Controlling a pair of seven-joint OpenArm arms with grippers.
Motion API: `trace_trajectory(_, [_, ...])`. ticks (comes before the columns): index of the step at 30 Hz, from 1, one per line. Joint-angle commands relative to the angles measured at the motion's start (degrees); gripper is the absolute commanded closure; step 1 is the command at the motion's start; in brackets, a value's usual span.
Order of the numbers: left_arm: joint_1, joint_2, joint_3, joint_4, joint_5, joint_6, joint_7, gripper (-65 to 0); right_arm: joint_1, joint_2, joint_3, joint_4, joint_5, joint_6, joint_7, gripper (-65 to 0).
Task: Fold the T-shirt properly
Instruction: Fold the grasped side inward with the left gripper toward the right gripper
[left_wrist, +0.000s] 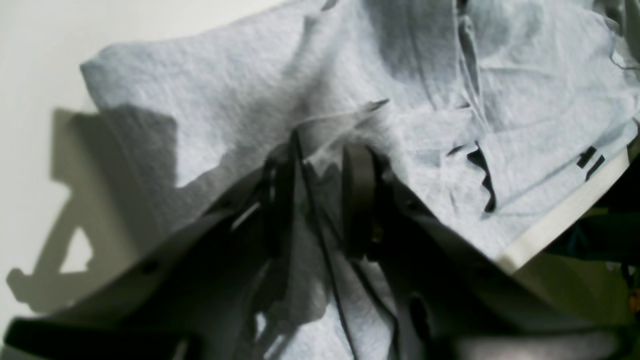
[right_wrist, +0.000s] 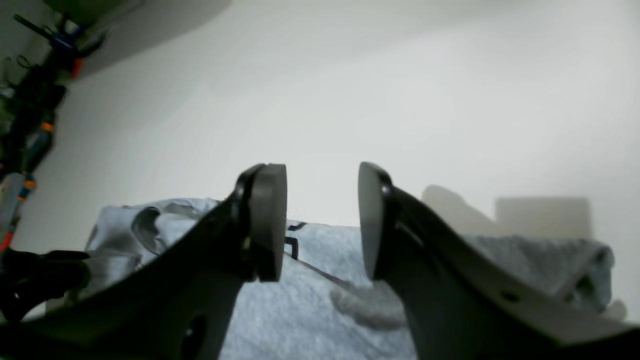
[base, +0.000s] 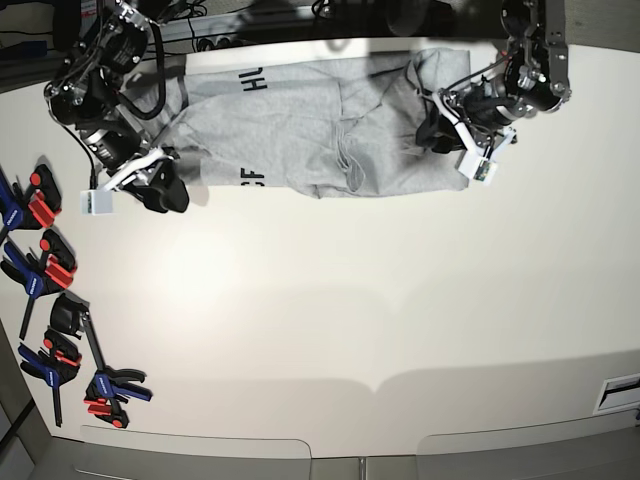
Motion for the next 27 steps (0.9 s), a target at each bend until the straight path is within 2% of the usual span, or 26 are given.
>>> trace_trajectory(1, [-0.26,-0.17,-0.26,1.16,-0.96,-0.37,-1.36,-15.7,0.63,0.74,0.13,1.09,1.86,0.52,1.16,-22.0])
trace_trajectory(6, [-0.28,-0.15,-0.26,-0.87,-1.14,-0.37,-2.67,-20.7,0.63,0.76,0.13,1.09,1.86,0.52,1.18,-22.0])
trace_trajectory(14, [-0.31,0.00,-0.20,-4.68,-2.73,-0.39,-3.15,-20.7,0.63,0.76,0.13,1.09,1.86,0.52,1.33,-22.0])
trace_trajectory(17, [-0.33,0.00,-0.20,-4.83,-5.46,-0.42,-3.08,-20.0,0.63,0.76,0.13,1.09,1.88,0.52,1.36,-22.0])
trace_trajectory(20, [-0.33,0.15,-0.22,-4.83,-7.08,-0.87,-3.28,-13.9,0.63,0.76,0.13,1.09,1.86,0.52,1.33,-22.0])
trace_trajectory(23, [-0.33,0.17,-0.22,-4.81,-8.81,-2.60,-3.23,0.0,0.63,0.76,0.13,1.09,1.86,0.52,1.33,-22.0])
trace_trajectory(27, [-0.28,0.15,-0.22,-4.81,-12.35,-5.20,-2.86,0.0,0.63,0.76,0.13,1.09,1.84,0.52,1.31,-22.0])
